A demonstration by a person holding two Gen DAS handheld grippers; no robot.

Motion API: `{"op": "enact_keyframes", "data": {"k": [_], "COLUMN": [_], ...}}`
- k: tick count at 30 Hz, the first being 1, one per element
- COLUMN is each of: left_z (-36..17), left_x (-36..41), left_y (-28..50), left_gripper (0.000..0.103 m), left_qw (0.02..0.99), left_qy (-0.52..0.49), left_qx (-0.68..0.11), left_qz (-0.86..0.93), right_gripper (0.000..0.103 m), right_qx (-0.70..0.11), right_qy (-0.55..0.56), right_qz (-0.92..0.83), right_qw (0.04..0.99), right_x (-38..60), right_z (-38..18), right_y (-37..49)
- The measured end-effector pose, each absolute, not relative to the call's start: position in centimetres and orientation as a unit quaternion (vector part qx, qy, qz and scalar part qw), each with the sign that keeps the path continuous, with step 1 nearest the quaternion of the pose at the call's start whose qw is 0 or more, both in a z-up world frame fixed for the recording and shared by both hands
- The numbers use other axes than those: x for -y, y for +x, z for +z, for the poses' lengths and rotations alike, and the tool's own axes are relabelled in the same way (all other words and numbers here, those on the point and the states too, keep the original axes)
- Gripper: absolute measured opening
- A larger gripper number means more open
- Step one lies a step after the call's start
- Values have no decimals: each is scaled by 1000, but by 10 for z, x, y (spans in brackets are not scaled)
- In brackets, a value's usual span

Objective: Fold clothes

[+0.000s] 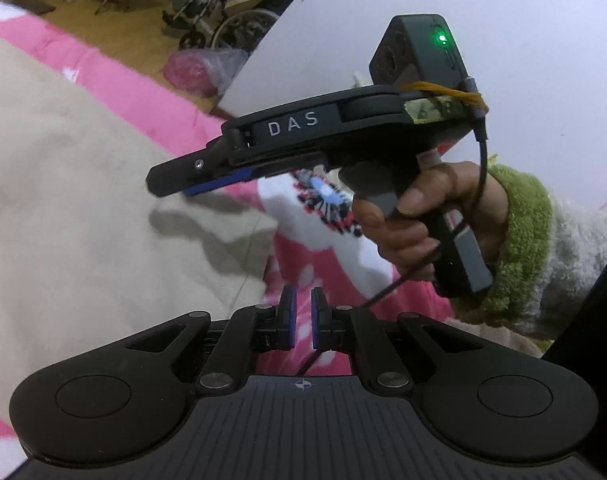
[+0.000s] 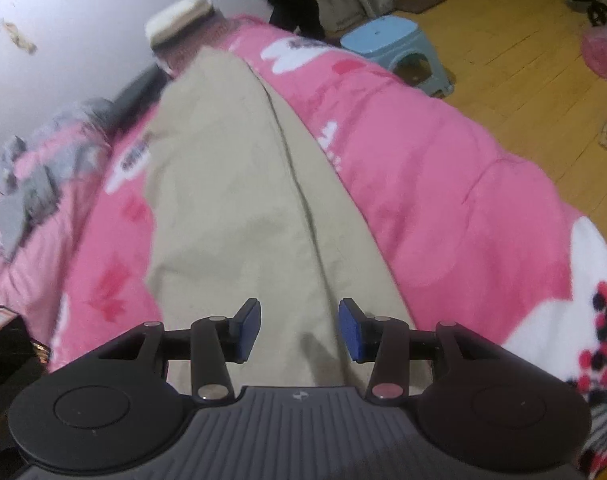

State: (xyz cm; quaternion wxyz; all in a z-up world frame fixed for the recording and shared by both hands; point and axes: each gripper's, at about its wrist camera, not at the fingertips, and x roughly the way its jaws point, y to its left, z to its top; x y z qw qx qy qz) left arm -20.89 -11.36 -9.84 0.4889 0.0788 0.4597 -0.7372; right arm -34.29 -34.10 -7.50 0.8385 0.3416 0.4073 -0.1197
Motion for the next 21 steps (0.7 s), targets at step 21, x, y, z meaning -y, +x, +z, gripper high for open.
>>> {"op": "enact_keyframes", "data": {"k": [21], "left_z": [-115], "left_x": [85], "left_y": [-169], "left_gripper": [11], "left_qw": [602], "left_qy": [147], "left_qx": [-473], "left_qz": [-626], "right_gripper": [13], "right_qx": [-465], "right_qy": [357], "right_qz": [-89], "right_qw": [805], "right_x": [324], "right_z": [-100], "right_y": [-379]}}
